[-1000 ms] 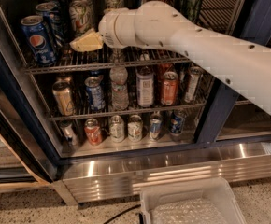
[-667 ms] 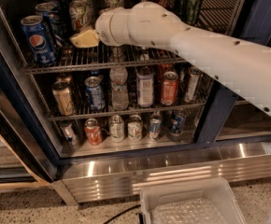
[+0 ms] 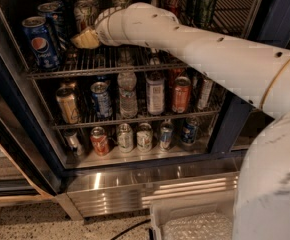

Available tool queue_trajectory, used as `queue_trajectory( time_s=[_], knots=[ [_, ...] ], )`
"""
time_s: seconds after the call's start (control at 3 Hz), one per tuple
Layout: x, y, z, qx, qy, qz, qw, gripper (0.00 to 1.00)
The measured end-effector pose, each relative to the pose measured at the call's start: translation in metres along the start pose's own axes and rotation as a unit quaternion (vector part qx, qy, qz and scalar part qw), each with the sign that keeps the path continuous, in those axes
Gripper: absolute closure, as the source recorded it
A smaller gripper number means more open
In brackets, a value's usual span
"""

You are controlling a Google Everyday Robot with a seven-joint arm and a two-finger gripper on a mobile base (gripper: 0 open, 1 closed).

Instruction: Pick 7up can from top shelf of fridge

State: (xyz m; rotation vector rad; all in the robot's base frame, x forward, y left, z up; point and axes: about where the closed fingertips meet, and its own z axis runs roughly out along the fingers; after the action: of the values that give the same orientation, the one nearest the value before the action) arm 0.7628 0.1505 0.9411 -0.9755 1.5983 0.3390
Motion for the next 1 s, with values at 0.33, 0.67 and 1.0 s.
queue_trajectory(
  time_s=[0.33,0.67,1.0],
  knots=[
    [0.0035,-0.0022,0.0012,0.003,0.004,0.005,1.0000,0.39],
    [0.0080,-0.0041,0.0011,0.006,0.008,0.013,0.9999,0.64],
    [0.0110,-0.0045,0.0005,0.007,0.010,0.019,0.9997,0.87]
  ],
)
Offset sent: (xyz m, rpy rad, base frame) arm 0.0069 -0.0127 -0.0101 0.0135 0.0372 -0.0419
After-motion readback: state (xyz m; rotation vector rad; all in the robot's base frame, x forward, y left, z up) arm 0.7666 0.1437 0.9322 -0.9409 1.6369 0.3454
